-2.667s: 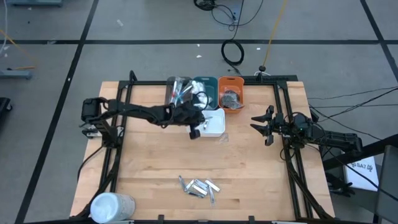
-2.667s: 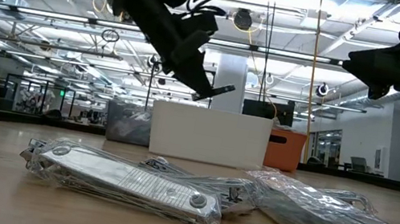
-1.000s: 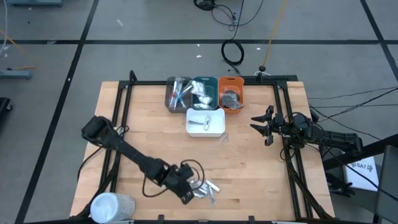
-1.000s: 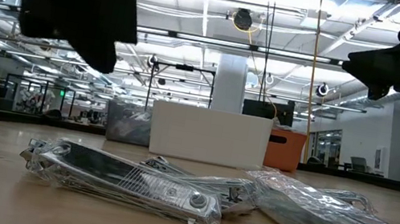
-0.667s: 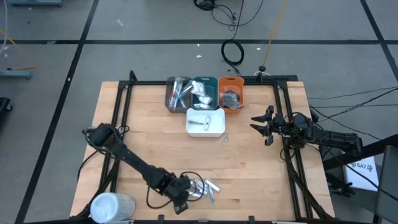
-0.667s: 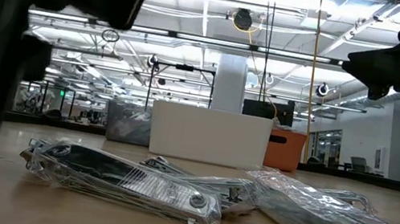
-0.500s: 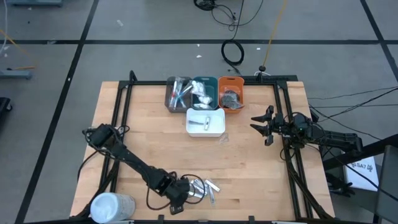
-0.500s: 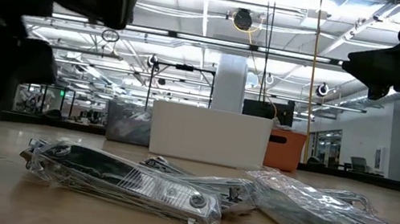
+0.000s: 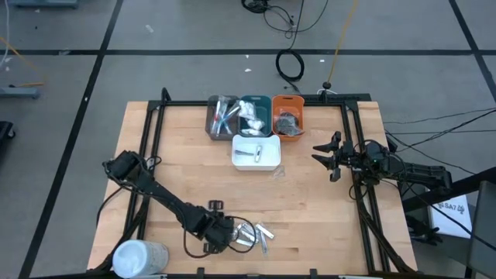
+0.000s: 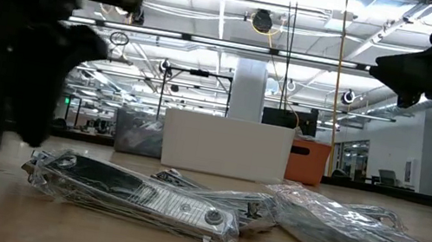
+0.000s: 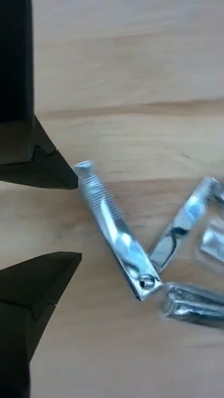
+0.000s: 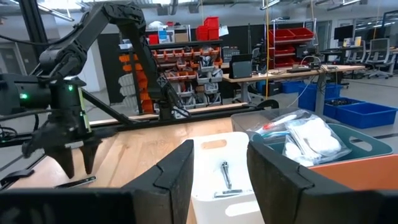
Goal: Pick & Place Travel size toiletries
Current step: Put the silver nail cutter into the white bin
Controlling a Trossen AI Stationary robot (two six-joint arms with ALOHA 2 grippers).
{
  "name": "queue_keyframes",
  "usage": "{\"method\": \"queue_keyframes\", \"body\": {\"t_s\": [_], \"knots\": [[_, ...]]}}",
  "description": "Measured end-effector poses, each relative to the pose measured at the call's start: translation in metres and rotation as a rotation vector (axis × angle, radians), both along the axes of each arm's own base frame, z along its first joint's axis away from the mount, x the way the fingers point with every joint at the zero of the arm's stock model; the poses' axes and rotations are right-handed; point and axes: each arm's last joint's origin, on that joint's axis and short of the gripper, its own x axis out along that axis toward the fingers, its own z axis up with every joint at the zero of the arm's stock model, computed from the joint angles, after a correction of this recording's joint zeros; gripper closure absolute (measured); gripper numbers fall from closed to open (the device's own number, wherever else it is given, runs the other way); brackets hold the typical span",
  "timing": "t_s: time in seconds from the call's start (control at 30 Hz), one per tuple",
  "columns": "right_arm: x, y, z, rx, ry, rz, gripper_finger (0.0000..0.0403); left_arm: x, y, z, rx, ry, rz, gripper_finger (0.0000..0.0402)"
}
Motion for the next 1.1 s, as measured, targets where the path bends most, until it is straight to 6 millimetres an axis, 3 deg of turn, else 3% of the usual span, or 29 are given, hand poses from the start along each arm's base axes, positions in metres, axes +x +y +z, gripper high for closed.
{"method": "queue_keyframes", "body": {"t_s": [0.1,0.23,0.47,0.63,0.93,1.1], "knots": [[0.0,0.0,0.0,0.0,0.001,0.0,0.0261,0.002,0.005,-0.002,0.071,0.009,-0.199,0.0227],[0.0,0.0,0.0,0.0,0.001,0.0,0.0261,0.007,0.014,-0.003,0.122,0.023,-0.338,0.0227],[0.0,0.0,0.0,0.0,0.001,0.0,0.0261,0.025,0.031,-0.001,0.074,-0.032,-0.422,0.0227],[0.0,0.0,0.0,0.0,0.0,0.0,0.0261,0.035,0.031,-0.013,-0.029,-0.043,-0.506,0.0227],[0.0,0.0,0.0,0.0,0.001,0.0,0.0261,0.045,0.03,-0.035,-0.071,-0.042,-0.511,0.0228],[0.0,0.0,0.0,0.0,0.0,0.0,0.0261,0.046,0.035,-0.036,-0.081,-0.03,-0.444,0.0265]]}}
